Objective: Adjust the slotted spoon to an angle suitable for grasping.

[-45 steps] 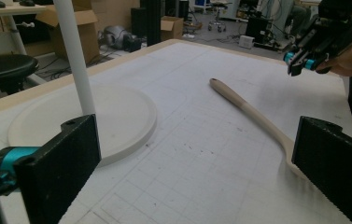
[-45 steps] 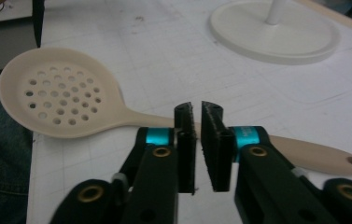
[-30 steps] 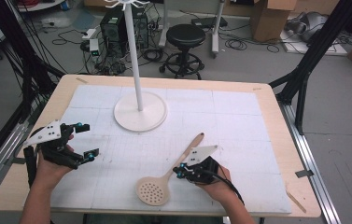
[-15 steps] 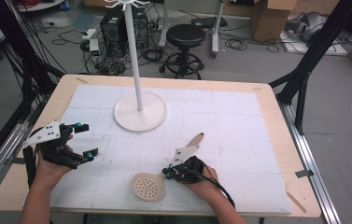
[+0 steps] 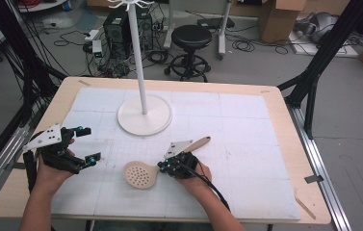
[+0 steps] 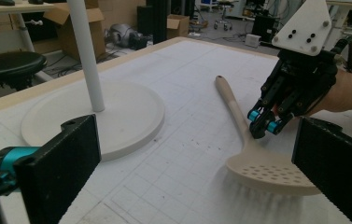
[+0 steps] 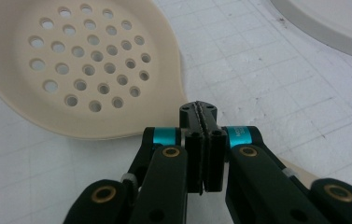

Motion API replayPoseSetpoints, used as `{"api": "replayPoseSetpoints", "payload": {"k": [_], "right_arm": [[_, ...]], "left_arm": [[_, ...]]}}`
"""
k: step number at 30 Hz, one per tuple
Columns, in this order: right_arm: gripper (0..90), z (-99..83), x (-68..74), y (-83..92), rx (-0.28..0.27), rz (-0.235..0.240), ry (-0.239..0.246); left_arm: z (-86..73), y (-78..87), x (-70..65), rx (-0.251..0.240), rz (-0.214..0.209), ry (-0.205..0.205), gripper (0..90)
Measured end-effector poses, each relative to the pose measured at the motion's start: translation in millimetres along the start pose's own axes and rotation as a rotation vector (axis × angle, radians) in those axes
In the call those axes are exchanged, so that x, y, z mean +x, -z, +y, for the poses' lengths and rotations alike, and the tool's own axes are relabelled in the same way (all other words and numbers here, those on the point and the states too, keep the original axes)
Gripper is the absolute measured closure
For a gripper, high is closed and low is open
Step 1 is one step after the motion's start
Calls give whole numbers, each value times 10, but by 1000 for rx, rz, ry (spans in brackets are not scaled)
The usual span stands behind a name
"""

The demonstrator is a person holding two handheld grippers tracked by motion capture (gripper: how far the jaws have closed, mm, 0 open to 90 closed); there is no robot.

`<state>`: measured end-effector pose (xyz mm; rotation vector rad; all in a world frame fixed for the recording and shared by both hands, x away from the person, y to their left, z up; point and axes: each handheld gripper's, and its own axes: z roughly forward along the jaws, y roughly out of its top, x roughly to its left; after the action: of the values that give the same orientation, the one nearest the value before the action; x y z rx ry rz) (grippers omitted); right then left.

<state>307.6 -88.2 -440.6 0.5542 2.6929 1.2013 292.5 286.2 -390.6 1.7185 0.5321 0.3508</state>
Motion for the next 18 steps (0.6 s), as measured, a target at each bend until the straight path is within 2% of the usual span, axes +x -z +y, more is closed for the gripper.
{"api": "replayPoseSetpoints", "payload": {"k": [3,5,6,8,12,15,18], "right_arm": [[898,0,6,38,6,-15,27],[898,0,-4,80,-15,-16,32],[898,-6,-65,197,-48,-42,21],[898,-33,-175,323,-79,-67,-22],[898,-92,-436,558,-115,-151,-79],[897,-125,-594,641,-124,-200,-116],[898,-144,-670,628,-114,-216,-136]], "left_arm": [[-2,9,7,4,2,0,17],[-3,9,10,6,3,0,17],[-5,8,12,6,3,0,17],[-12,1,10,10,0,1,18],[-12,9,9,9,2,1,18],[-13,12,14,7,3,3,17],[-14,7,10,10,4,4,18]]}}
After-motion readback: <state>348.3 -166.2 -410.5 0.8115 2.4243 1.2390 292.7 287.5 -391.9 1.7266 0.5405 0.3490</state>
